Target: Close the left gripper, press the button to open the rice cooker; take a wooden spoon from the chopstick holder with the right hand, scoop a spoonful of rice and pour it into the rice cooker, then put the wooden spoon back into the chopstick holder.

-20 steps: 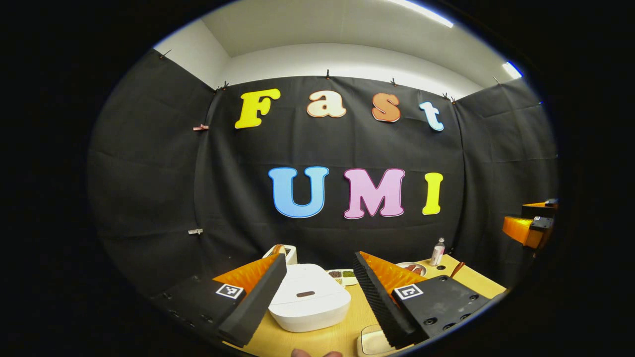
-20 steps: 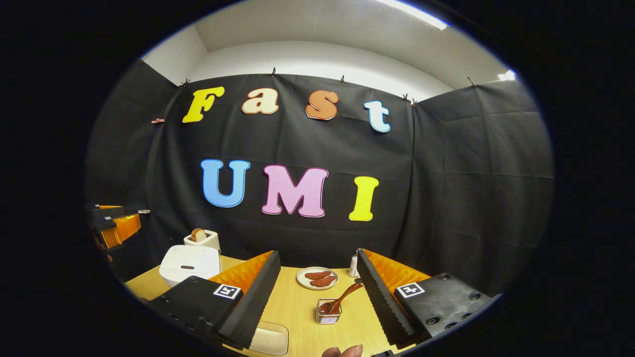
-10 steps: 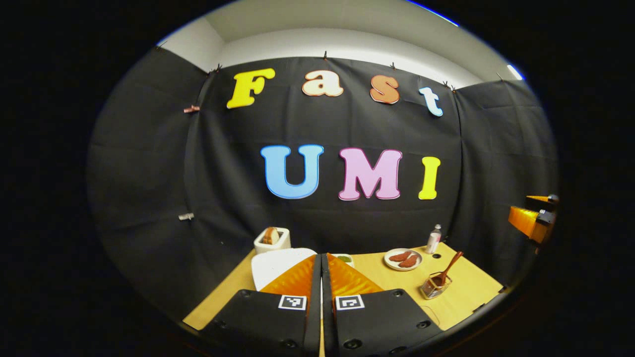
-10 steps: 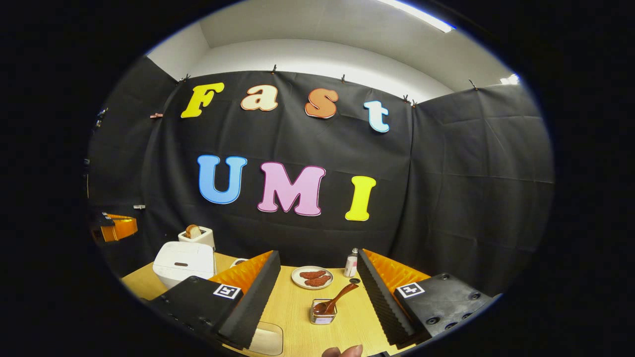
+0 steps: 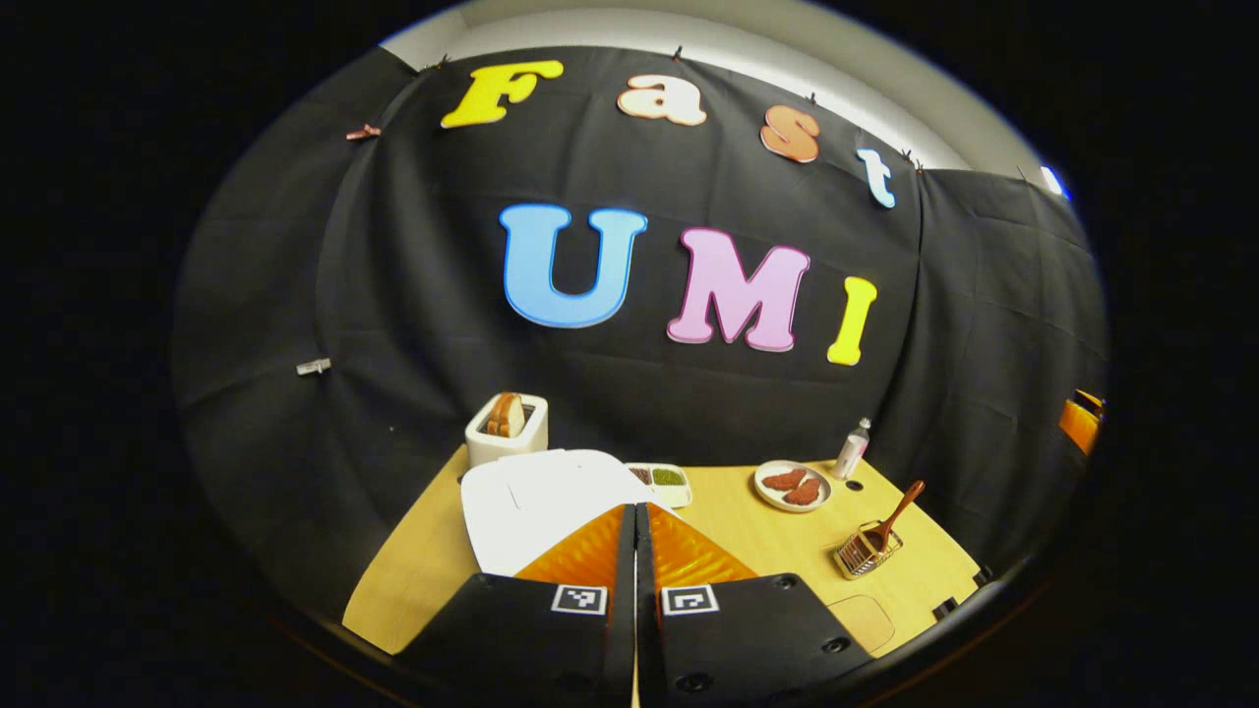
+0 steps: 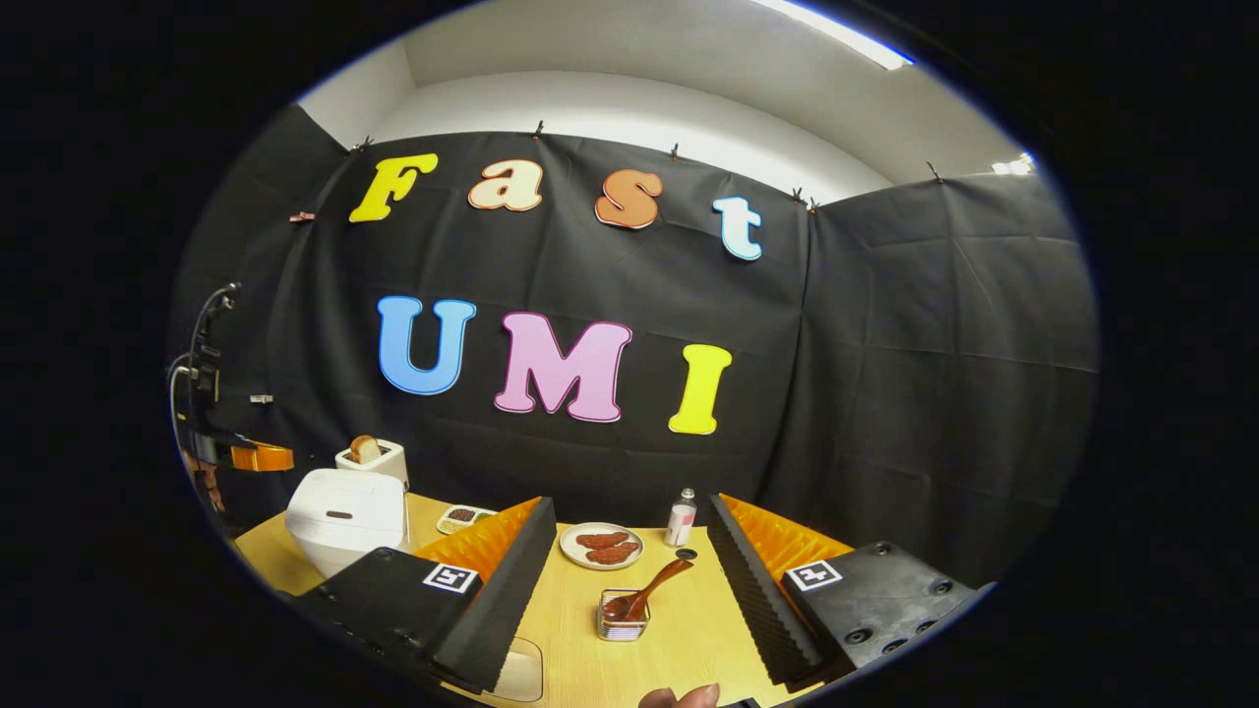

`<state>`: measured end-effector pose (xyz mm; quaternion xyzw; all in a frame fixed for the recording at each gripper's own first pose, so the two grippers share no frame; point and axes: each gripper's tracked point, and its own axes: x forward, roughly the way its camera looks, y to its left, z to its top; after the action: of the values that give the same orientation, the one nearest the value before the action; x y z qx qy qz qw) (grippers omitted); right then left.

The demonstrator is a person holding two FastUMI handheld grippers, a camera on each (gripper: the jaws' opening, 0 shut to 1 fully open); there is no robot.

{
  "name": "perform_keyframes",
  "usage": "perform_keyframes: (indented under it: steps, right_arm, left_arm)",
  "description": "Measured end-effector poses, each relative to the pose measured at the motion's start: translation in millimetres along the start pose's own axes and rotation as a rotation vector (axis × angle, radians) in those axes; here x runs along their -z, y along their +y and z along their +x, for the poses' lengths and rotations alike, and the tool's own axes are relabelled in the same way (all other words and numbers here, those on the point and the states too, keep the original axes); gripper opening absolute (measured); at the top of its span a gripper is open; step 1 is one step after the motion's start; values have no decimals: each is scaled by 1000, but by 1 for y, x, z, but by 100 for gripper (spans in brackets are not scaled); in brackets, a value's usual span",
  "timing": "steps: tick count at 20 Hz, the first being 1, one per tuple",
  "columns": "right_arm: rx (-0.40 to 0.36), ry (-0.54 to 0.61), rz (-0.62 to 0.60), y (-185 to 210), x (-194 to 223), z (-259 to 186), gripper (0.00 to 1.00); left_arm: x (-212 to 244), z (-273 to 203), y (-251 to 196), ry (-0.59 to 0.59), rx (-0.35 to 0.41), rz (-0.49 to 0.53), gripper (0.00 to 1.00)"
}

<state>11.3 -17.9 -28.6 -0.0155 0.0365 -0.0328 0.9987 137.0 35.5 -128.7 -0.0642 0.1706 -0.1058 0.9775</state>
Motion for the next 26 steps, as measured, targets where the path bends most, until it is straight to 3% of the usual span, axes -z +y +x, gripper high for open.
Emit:
perform_keyframes:
  steps: [3,12,20,26]
  right_arm:
    - [30,14,12,-9,4,-2,98]
    - [105,55,-1,-34,17,-12,98]
    - [125,65,-2,-39,21,-12,98]
    - [108,72,-11,-30,26,-10,98]
  left_arm:
    - [30,35,7,123,57,-61,6]
    - [77,89,35,306,66,-87,6]
    - [87,104,41,328,58,-89,6]
    - [102,98,40,422,38,-99,7]
